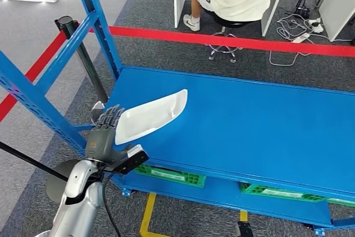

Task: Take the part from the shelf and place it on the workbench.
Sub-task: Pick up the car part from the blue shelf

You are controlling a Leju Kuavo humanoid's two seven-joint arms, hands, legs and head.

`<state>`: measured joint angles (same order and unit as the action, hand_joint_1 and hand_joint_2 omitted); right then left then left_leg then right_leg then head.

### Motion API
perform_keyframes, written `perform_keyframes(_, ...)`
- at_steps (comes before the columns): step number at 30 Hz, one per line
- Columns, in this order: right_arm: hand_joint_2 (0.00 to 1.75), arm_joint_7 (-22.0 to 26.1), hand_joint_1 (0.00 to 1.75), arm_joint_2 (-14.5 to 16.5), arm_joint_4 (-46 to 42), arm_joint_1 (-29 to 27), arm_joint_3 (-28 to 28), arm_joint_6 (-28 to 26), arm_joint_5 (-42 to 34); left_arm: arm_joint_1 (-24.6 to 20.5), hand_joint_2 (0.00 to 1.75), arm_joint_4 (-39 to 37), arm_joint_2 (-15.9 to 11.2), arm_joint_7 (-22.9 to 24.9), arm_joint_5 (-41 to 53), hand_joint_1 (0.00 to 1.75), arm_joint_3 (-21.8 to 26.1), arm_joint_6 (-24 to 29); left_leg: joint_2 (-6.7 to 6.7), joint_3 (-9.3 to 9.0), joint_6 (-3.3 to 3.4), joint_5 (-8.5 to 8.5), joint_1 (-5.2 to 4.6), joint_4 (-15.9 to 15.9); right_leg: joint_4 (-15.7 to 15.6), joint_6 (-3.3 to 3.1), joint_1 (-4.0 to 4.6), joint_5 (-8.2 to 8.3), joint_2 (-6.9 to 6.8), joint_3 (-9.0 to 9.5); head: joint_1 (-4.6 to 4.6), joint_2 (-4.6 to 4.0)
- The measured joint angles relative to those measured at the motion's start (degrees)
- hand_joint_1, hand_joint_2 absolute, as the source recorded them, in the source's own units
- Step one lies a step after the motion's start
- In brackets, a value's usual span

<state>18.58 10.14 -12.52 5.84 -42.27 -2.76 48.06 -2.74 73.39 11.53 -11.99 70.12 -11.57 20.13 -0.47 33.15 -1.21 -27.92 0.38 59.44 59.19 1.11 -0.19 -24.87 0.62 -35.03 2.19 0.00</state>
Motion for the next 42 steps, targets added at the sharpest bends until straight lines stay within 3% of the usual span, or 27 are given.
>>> perform_keyframes(1, 1.75, -0.03, 0.00, 0.02, 0.00, 0.08, 0.00, 0.03, 0.08, -0.30, 1.75, -0.30, 0.03, -0.01, 0.11, 0.00, -0.09, -0.11, 0.02, 1.10, -0.31, -1.15, 0.02, 2.19, -0.20, -0.30, -0.12, -0.04, -0.03, 0.26, 0.08, 0.00)
perform_keyframes(3, 1.75, -0.16, 0.00, 0.06, 0.00, 0.23, 0.00, 0.13, 0.29, -0.80, 1.75, -1.17, 0.04, -0.03, 0.42, 0.00, -0.27, -0.47, 0.06, 5.15, -0.69, -4.08, 0.04, 9.45, -0.28, -0.70, -0.14, -0.26, -0.08, 0.52, 0.21, 0.00)
perform_keyframes(4, 1.75, -0.25, 0.00, 0.08, 0.00, 0.26, 0.00, 0.19, 0.45, -0.94, 1.75, -1.73, 0.03, -0.03, 0.63, 0.00, -0.34, -0.70, 0.06, 7.25, -0.76, -4.96, 0.06, 12.80, -0.28, -0.81, -0.14, -0.37, -0.07, 0.62, 0.22, 0.00)
perform_keyframes(5, 1.75, -0.33, 0.00, 0.10, 0.00, 0.24, 0.00, 0.24, 0.61, -1.06, 1.75, -2.32, 0.04, -0.03, 0.87, 0.00, -0.41, -0.87, 0.07, 8.62, -0.78, -4.79, 0.07, 14.55, -0.28, -0.86, -0.14, -0.51, -0.03, 0.76, 0.24, 0.00)
perform_keyframes(6, 1.75, -0.39, 0.00, 0.13, 0.00, 0.22, 0.00, 0.29, 0.74, -1.23, 1.75, -2.86, 0.06, -0.03, 1.06, 0.00, -0.51, -0.98, 0.07, 8.91, -0.73, -3.49, 0.08, 14.20, -0.28, -0.84, -0.15, -0.66, 0.03, 0.96, 0.24, 0.00)
perform_keyframes(7, 1.75, -0.45, 0.00, 0.17, 0.00, 0.21, 0.00, 0.34, 0.86, -1.47, 1.75, -3.39, 0.10, -0.02, 1.21, 0.00, -0.62, -1.04, 0.08, 8.15, -0.67, -1.32, 0.09, 11.85, -0.28, -0.76, -0.18, -0.85, 0.10, 1.24, 0.25, 0.00)
perform_keyframes(9, 1.75, -0.55, 0.00, 0.27, 0.00, 0.30, 0.01, 0.43, 1.04, -2.24, 1.75, -4.42, 0.23, 0.06, 1.33, 0.00, -0.85, -1.14, 0.11, 4.92, -0.53, 2.92, 0.12, 4.44, -0.17, -0.33, -0.08, -1.35, 0.25, 1.77, 0.26, 0.00)
perform_keyframes(10, 1.75, -0.63, 0.00, 0.31, 0.00, 0.39, 0.02, 0.46, 1.18, -2.73, 1.75, -5.04, 0.32, 0.15, 1.34, 0.00, -0.97, -1.35, 0.07, 3.60, -0.34, 3.88, 0.12, 1.55, -0.10, -0.04, 0.03, -1.59, 0.31, 1.88, 0.24, 0.00)
perform_keyframes(12, 1.75, -0.81, 0.00, 0.31, 0.00, 0.55, 0.03, 0.50, 1.45, -3.57, 1.75, -6.42, 0.49, 0.39, 1.34, 0.00, -1.15, -1.84, -0.04, 2.54, 0.22, 3.76, 0.02, -0.80, -0.18, 0.54, 0.25, -1.85, 0.36, 1.96, 0.09, 0.00)
perform_keyframes(15, 1.75, -0.91, 0.00, 0.31, 0.00, 0.67, 0.06, 0.51, 1.67, -4.41, 1.75, -8.07, 0.78, 0.64, 1.33, 0.04, -1.28, -2.14, -0.11, 2.32, 1.37, 3.59, 0.17, -1.14, 0.41, 1.41, 0.15, -2.62, 0.16, 1.69, -0.14, 0.00)
perform_keyframes(16, 1.75, -0.91, 0.00, 0.31, 0.00, 0.75, 0.07, 0.51, 1.69, -4.71, 1.75, -8.45, 0.88, 0.69, 1.32, 0.35, -1.34, -2.15, -0.10, 2.18, 1.71, 3.55, 0.28, -1.23, 2.33, 1.67, 0.12, -3.70, 0.05, 0.75, -0.28, 0.00)
perform_keyframes(19, 1.75, -0.97, 0.00, 0.31, 0.00, 0.86, 0.09, 0.51, 1.88, -5.48, 1.75, -10.03, 0.99, 1.20, 1.17, 1.59, -1.49, -2.32, -0.07, 1.91, 2.31, 3.22, 0.22, -1.23, 13.36, 2.08, 0.05, -8.17, -0.14, -5.08, -0.63, 0.00)
perform_keyframes(20, 1.75, -1.04, 0.00, 0.31, 0.00, 0.84, 0.09, 0.51, 1.97, -5.74, 1.31, -10.76, 0.99, 1.58, 1.08, 1.71, -1.48, -2.40, -0.10, 1.79, 2.39, 3.12, 0.18, -1.23, 15.84, 2.11, 0.05, -8.52, -0.15, -6.64, -0.62, 0.00)
perform_keyframes(21, 1.75, -1.12, 0.00, 0.31, 0.00, 0.83, 0.09, 0.51, 2.07, -6.07, 0.87, -11.55, 0.99, 1.98, 0.98, 1.71, -1.44, -2.48, -0.14, 1.58, 2.41, 2.98, 0.15, -1.22, 16.18, 2.08, 0.05, -7.71, -0.15, -7.18, -0.62, 0.00)
perform_keyframes(23, 1.75, -1.24, 0.00, 0.31, 0.00, 0.92, 0.09, 0.50, 2.23, -6.87, 0.00, -13.24, 1.01, 2.62, 0.90, 1.71, -1.27, -2.52, -0.27, 0.90, 2.26, 2.59, 0.16, -1.21, 10.48, 1.85, 0.05, -3.44, -0.17, -4.98, -0.63, 0.00)
perform_keyframes(24, 1.75, -1.26, 0.00, 0.32, 0.00, 1.01, 0.09, 0.49, 2.33, -7.27, 0.00, -14.12, 1.02, 2.79, 1.00, 1.71, -1.16, -2.45, -0.33, 0.54, 2.05, 2.33, 0.09, -1.19, 6.46, 1.73, 0.09, -1.48, -0.19, -3.11, -0.64, 0.00)
perform_keyframes(26, 1.75, -1.32, 0.00, 0.39, 0.00, 1.19, 0.09, 0.49, 2.54, -7.86, 0.00, -15.75, 1.01, 2.87, 1.46, 1.75, -0.95, -2.06, -0.40, 0.29, 1.60, 1.97, -0.15, -1.03, 0.89, 1.55, 0.08, 0.38, -0.13, -0.39, -0.56, 0.00)
perform_keyframes(29, 1.75, -1.39, 0.00, 0.56, 0.00, 1.17, 0.09, 0.48, 2.69, -8.23, 0.00, -17.46, 0.99, 2.57, 2.15, 1.75, -0.87, -1.43, -0.37, 0.35, 2.05, 2.13, -0.36, -1.16, -0.30, 1.56, 0.04, 0.43, 0.12, 0.11, -0.27, 0.00)
perform_keyframes(33, 1.75, -1.39, 0.00, 0.64, 0.00, 1.17, 0.09, 0.47, 2.73, -8.72, 1.75, -18.97, 0.99, 2.28, 2.50, 1.75, -0.90, -0.99, -0.31, -0.06, 2.08, 2.34, -0.33, -1.92, -0.29, 1.11, 0.17, 0.26, 0.24, 0.14, -0.26, 0.00)
perform_keyframes(38, 1.75, -1.35, 0.00, 0.64, 0.00, 1.17, 0.08, 0.51, 2.79, -8.99, 1.75, -19.55, 0.98, 1.69, 3.55, 1.75, -1.57, -0.50, -0.32, -0.17, 0.98, 2.54, -0.23, -2.34, -0.25, 0.64, 0.27, 0.25, 0.19, 0.12, -0.28, 0.00)
perform_keyframes(42, 1.75, -1.31, 0.00, 0.64, 0.00, 1.15, 0.07, 0.51, 2.90, -8.89, 1.75, -19.56, 1.06, 1.39, 3.91, 1.75, -2.04, -0.39, -0.32, -0.16, 0.72, 2.60, -0.22, -2.37, -0.26, 0.57, 0.25, 0.31, 0.18, 0.13, -0.31, 0.00)
